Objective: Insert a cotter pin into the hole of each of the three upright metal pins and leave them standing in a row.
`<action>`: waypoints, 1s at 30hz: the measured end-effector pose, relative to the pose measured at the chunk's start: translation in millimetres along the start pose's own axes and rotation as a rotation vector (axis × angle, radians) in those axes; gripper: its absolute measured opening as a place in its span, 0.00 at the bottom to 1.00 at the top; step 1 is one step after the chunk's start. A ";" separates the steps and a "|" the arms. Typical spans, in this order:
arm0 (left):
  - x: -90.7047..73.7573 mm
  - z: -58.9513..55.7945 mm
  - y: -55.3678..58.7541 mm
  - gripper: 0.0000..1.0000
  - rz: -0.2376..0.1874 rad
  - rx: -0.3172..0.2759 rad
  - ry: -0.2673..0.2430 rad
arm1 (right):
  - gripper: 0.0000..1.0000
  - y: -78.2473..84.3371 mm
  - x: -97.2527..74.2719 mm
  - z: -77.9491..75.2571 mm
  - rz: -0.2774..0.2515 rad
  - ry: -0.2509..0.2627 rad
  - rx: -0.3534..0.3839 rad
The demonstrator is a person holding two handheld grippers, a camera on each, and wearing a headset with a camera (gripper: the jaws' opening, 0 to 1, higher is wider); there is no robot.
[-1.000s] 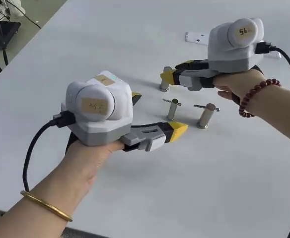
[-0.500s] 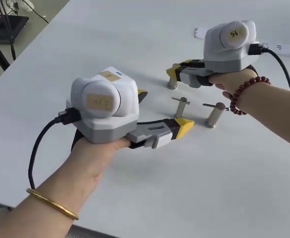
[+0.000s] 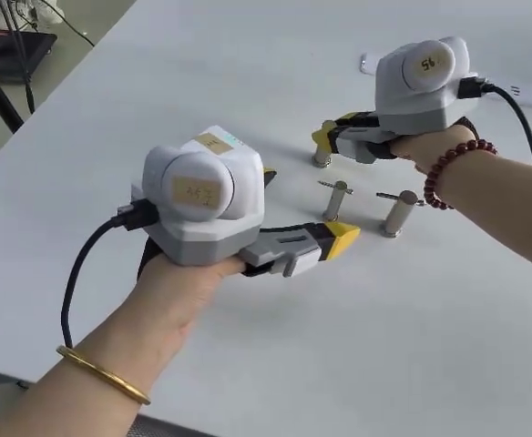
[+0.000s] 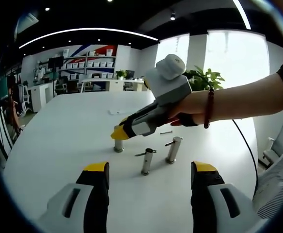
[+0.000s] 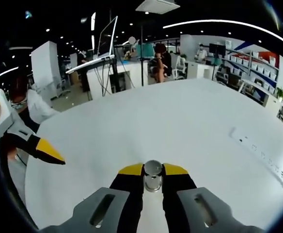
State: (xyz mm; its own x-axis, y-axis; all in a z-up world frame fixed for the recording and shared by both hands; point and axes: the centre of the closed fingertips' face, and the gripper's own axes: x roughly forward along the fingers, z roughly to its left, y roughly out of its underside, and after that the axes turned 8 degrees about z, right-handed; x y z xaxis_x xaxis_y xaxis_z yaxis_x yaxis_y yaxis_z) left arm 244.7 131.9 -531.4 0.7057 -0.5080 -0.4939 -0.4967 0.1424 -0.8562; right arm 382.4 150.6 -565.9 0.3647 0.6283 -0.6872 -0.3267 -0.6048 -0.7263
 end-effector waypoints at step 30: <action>2.0 -9.1 -5.8 0.70 -0.013 0.029 0.032 | 0.08 88.9 -104.8 -42.1 0.056 0.073 0.060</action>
State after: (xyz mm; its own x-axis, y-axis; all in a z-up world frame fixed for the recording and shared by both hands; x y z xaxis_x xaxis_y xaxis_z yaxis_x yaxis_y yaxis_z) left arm 244.5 122.3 -526.0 0.6953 -0.5370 -0.4776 -0.4718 0.1601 -0.8670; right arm 351.9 10.4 -557.7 0.4058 0.5557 -0.7256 -0.3995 -0.6062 -0.6877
